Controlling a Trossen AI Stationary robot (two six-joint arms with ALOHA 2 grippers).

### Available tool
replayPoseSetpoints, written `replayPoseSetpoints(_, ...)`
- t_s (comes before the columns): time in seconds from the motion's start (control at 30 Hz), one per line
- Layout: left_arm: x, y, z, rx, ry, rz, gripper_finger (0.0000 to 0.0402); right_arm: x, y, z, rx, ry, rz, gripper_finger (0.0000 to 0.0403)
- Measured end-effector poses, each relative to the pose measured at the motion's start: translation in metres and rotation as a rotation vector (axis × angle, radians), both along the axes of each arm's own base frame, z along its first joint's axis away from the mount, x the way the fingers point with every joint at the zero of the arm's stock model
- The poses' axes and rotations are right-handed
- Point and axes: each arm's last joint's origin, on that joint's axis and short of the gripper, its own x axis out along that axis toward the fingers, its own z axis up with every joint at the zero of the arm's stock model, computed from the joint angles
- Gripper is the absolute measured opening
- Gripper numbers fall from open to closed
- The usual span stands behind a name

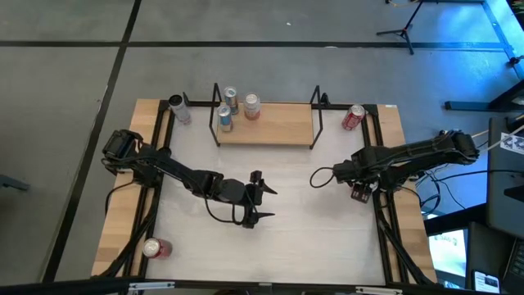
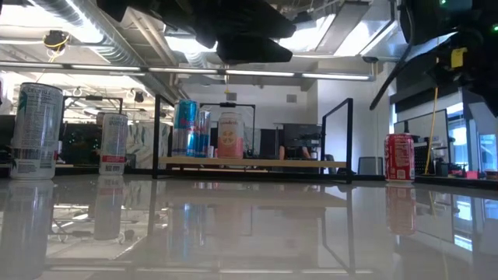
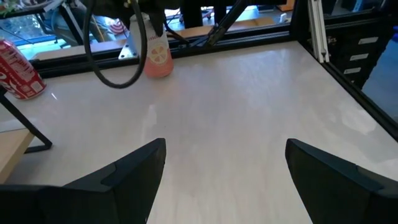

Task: Place canned beverage on shelf
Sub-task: Put the pink and white soda can aligned with the other pink and white soda can on the shelf

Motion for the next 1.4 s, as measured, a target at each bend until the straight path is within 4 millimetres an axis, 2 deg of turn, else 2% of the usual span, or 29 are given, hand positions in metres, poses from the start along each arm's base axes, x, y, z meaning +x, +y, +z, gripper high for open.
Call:
replayPoseSetpoints(0.23,0.0,0.001,-0.001,0.025,0.011,-0.001,0.0322,0.02,0.003,0.023,0.028,-0.199,0.044,0.0249)
replayPoseSetpoints(0.33,-0.002,0.001,-0.005,0.038,0.048,-0.002,0.0322,0.037,0.004,0.032,0.026,-0.325,0.109,0.0249)
replayPoseSetpoints(0.43,-0.004,0.001,-0.008,0.014,0.092,0.013,0.0322,0.05,0.004,0.035,-0.03,-0.35,0.191,0.0249)
replayPoseSetpoints(0.53,-0.008,0.0,-0.015,-0.037,0.168,0.038,0.0322,0.072,0.006,0.037,-0.059,-0.401,0.287,0.0249)
replayPoseSetpoints(0.77,-0.019,-0.013,-0.026,-0.106,0.232,0.085,0.0322,0.125,0.013,0.034,-0.071,-0.351,0.472,0.0248)
replayPoseSetpoints(1.0,-0.036,-0.017,-0.047,-0.135,0.282,0.168,0.0322,0.171,0.019,0.019,-0.056,-0.279,0.604,0.0246)
replayPoseSetpoints(1.27,-0.039,-0.019,-0.051,-0.135,0.284,0.168,0.0322,0.194,0.022,0.015,-0.052,-0.264,0.641,0.0248)
replayPoseSetpoints(1.4,-0.039,-0.019,-0.05,-0.135,0.28,0.168,0.0322,0.196,0.022,0.015,-0.053,-0.28,0.64,0.0294)
